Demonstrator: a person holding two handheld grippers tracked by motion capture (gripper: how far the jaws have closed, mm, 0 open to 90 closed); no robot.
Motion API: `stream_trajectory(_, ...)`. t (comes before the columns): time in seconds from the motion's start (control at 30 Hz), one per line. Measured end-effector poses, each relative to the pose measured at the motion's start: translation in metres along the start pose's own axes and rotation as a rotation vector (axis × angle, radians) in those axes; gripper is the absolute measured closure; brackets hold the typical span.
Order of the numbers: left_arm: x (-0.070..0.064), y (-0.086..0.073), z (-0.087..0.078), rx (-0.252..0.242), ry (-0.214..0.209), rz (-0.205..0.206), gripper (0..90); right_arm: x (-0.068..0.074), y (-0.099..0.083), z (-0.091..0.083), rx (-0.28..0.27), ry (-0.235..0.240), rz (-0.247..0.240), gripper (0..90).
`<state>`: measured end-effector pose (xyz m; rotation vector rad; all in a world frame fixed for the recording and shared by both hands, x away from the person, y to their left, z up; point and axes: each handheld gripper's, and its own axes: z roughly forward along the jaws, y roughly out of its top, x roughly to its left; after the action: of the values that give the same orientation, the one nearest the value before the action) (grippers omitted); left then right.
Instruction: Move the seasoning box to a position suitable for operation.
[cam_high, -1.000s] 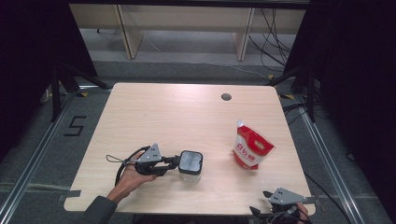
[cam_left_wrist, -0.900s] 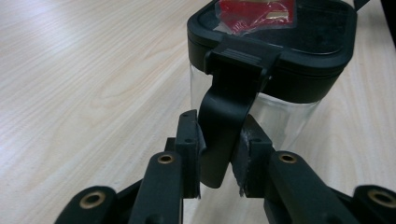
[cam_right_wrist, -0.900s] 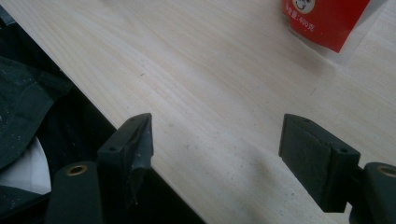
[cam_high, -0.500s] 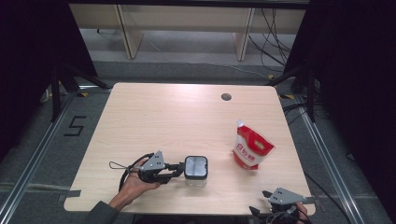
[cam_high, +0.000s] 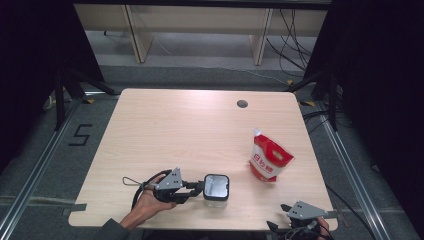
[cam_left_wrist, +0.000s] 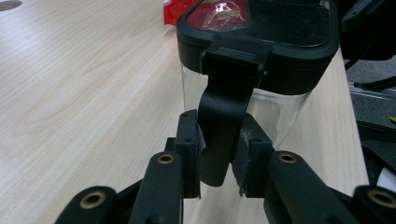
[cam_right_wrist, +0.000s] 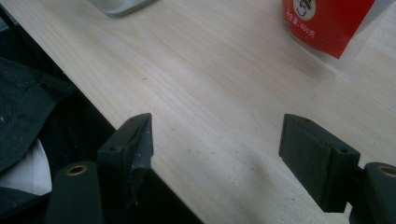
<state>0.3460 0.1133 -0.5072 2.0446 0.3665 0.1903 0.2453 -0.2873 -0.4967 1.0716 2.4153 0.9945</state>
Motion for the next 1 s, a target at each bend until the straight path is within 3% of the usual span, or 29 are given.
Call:
stream_trajectory(0.03, 0.001, 0.000, 0.000, 0.004, 0.002, 0.014, 73.1, 0.001, 0.000, 0.000, 0.001, 0.001, 0.005, 27.2)
stream_trajectory(0.07, -0.001, 0.000, 0.000, -0.001, 0.000, -0.010, 73.0, 0.000, 0.000, 0.000, -0.001, 0.002, -0.009, 27.2)
stream_trajectory(0.17, -0.001, 0.000, 0.000, 0.000, 0.000, -0.012, 72.8, 0.000, 0.000, 0.000, 0.000, 0.000, 0.004, 27.2)
stream_trajectory(0.27, -0.002, -0.001, 0.000, -0.003, -0.003, -0.030, 72.1, -0.001, 0.000, 0.000, -0.003, 0.002, -0.014, 27.2)
stream_trajectory(0.33, -0.002, -0.001, 0.001, 0.007, -0.011, -0.040, 64.1, -0.001, 0.001, 0.000, -0.003, 0.002, -0.010, 27.2)
stream_trajectory(0.47, -0.006, 0.002, -0.001, 0.030, 0.021, -0.023, 50.4, -0.002, 0.001, -0.001, -0.013, 0.005, -0.002, 27.2)
stream_trajectory(0.6, -0.009, 0.006, -0.009, -0.002, 0.026, -0.065, 38.4, -0.002, 0.002, -0.003, -0.013, 0.002, 0.001, 27.1)
stream_trajectory(0.63, -0.009, 0.007, -0.011, -0.015, 0.024, -0.066, 38.4, 0.000, 0.002, -0.003, -0.013, 0.007, 0.022, 27.1)
stream_trajectory(0.77, -0.014, 0.013, -0.021, -0.059, 0.015, -0.103, 35.8, -0.003, 0.002, -0.002, -0.027, 0.019, -0.006, 27.1)
stream_trajectory(0.87, -0.016, 0.018, -0.025, -0.066, 0.017, -0.109, 35.2, -0.004, 0.002, -0.002, -0.030, 0.016, -0.015, 26.9)
stream_trajectory(0.97, -0.018, 0.024, -0.030, -0.066, 0.014, -0.122, 34.3, -0.005, 0.001, -0.004, -0.035, 0.008, -0.003, 26.2)
stream_trajectory(1.0, -0.018, 0.025, -0.031, -0.056, 0.030, -0.113, 33.9, -0.004, 0.001, -0.004, -0.032, 0.011, 0.021, 26.2)
